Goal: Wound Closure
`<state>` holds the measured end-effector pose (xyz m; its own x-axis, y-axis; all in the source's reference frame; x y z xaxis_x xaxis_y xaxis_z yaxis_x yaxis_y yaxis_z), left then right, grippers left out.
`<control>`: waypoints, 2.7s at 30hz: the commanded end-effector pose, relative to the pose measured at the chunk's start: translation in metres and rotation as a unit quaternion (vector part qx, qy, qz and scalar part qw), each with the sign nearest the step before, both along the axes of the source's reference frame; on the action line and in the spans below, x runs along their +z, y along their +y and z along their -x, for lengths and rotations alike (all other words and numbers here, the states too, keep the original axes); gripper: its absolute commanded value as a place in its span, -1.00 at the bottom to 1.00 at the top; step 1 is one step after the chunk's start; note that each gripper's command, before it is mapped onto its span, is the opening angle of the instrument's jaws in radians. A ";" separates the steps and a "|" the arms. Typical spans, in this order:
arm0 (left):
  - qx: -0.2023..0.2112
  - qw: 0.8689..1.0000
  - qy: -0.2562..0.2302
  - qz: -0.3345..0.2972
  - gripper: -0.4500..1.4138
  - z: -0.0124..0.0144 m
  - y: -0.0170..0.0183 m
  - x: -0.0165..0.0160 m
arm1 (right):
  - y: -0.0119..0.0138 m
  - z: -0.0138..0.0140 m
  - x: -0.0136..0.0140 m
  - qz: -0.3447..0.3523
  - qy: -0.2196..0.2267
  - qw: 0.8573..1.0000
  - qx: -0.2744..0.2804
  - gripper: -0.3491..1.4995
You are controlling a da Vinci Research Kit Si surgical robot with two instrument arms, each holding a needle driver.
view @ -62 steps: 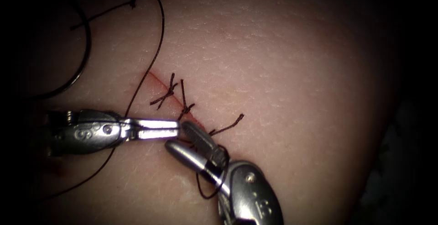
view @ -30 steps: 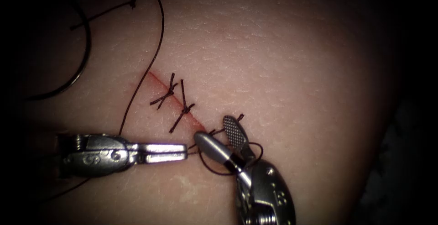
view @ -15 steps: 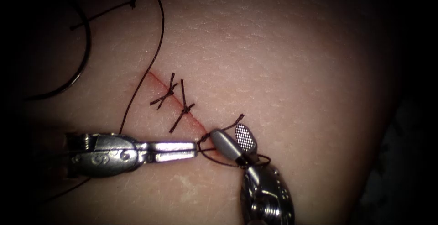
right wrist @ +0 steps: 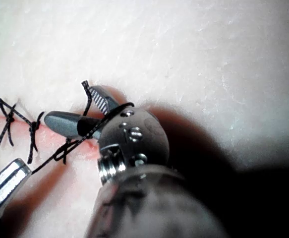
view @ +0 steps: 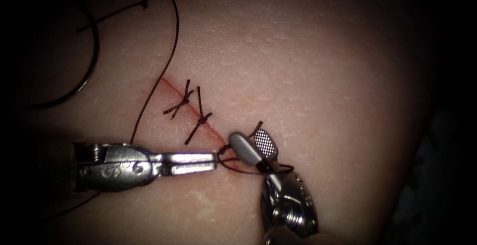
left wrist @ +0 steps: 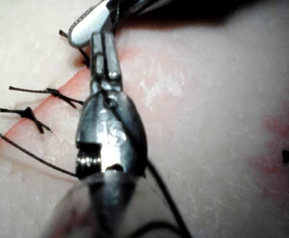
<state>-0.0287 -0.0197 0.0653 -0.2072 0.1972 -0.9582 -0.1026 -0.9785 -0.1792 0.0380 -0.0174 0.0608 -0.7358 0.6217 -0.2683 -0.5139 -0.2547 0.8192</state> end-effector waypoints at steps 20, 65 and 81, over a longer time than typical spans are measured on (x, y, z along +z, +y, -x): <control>0.007 1.000 -0.002 0.001 -1.00 -0.0005 -0.0009 0.0007 | -0.0007 -0.0027 0.0012 -0.023 -0.038 0.997 -0.056 -1.00; -0.024 0.993 0.116 0.010 -1.00 0.0054 0.0303 0.0049 | -0.0062 -0.0060 -0.0020 0.175 -0.182 0.940 -0.230 -1.00; -0.053 0.990 0.126 0.028 -1.00 0.0083 0.0357 0.0070 | -0.0084 -0.0066 -0.0014 0.204 -0.188 0.923 -0.266 -1.00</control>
<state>-0.0366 0.0163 0.0716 -0.4233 0.1777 -0.8884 -0.2416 -0.9672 -0.0784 0.0436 -0.0250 0.0588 -0.1617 0.6544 -0.7386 -0.7472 0.4078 0.5248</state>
